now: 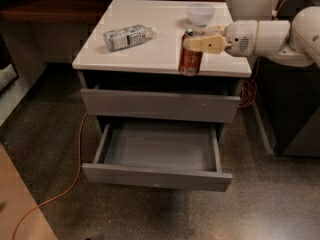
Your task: Place coke can into middle drawer
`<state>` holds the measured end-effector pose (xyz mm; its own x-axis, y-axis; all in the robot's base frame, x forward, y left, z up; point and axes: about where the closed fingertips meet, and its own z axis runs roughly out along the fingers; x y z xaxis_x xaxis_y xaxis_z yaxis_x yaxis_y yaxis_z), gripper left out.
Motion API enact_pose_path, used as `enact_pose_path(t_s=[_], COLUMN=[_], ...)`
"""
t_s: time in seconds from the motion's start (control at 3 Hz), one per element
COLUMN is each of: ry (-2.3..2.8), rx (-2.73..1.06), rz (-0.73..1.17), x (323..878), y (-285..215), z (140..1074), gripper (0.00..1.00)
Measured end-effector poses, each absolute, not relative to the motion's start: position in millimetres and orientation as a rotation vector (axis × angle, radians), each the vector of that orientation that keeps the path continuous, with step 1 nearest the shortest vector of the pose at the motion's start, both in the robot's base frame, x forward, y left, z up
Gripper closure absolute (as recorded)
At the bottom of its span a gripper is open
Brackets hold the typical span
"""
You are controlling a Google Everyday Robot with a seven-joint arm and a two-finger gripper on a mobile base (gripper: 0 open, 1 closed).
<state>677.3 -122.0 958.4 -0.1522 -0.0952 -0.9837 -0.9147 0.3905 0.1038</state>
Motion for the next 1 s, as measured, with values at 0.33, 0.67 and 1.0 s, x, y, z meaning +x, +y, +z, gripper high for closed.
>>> enact_pose_path(t_s=[0.33,0.67,1.0], ry=[1.516,1.496,1.48], rx=[-0.982,-1.021,-1.063], rz=[0.958,0.969,0.96], x=[651,631,617], y=[-110,-100,-91], z=[938,920,907], gripper=[1.0,1.0,1.0])
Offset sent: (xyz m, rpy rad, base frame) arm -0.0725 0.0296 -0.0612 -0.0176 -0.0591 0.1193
